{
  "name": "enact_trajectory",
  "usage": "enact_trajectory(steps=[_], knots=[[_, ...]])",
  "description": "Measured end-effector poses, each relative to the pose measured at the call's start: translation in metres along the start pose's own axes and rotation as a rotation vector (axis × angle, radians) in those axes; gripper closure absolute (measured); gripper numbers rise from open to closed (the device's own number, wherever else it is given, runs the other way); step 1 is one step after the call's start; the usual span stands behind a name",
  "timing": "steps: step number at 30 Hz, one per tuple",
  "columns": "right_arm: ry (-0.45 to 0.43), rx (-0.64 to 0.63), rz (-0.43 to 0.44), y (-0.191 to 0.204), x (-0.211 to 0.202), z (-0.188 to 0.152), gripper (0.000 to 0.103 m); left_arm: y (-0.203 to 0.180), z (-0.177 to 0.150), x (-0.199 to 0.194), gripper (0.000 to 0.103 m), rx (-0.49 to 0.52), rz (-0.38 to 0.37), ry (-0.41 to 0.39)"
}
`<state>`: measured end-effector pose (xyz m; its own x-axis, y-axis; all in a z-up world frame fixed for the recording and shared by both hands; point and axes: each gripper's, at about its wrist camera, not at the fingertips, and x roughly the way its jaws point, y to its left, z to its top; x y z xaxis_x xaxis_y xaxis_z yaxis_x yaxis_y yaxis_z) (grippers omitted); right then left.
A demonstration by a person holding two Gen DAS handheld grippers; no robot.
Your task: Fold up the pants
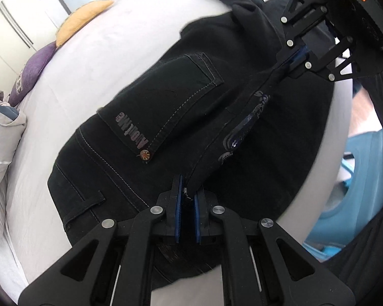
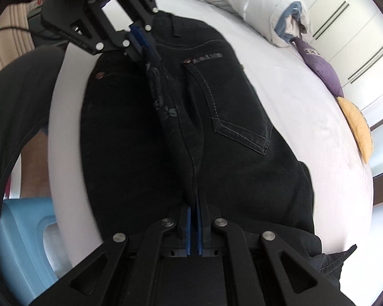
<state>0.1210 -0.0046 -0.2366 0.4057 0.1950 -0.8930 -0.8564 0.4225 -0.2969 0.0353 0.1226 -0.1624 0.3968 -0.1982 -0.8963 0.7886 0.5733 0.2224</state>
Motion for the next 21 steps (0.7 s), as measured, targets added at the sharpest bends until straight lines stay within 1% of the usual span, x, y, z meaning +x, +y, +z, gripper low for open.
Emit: enact_trajectory(steps=[4,8,12,17,21], knots=[[0.004,-0.028,-0.006,0.019,-0.003,0.002,0.098,-0.011,-0.005,-0.002,0.096,0.025,0.005,0.018],[0.017,-0.076,-0.04,0.036,-0.002,0.0,0.098,-0.018,-0.015,-0.007,0.096,0.051,-0.002,0.029],[0.023,-0.065,-0.047,0.045,-0.004,0.0,0.098,-0.023,-0.025,-0.009,0.096,0.091,0.003,0.04],[0.027,-0.092,-0.064,0.056,-0.007,0.002,0.098,-0.021,-0.03,-0.008,0.096,0.083,-0.012,0.039],[0.024,-0.079,-0.067,0.058,-0.009,0.002,0.098,-0.023,-0.032,-0.009,0.096,0.082,-0.018,0.038]])
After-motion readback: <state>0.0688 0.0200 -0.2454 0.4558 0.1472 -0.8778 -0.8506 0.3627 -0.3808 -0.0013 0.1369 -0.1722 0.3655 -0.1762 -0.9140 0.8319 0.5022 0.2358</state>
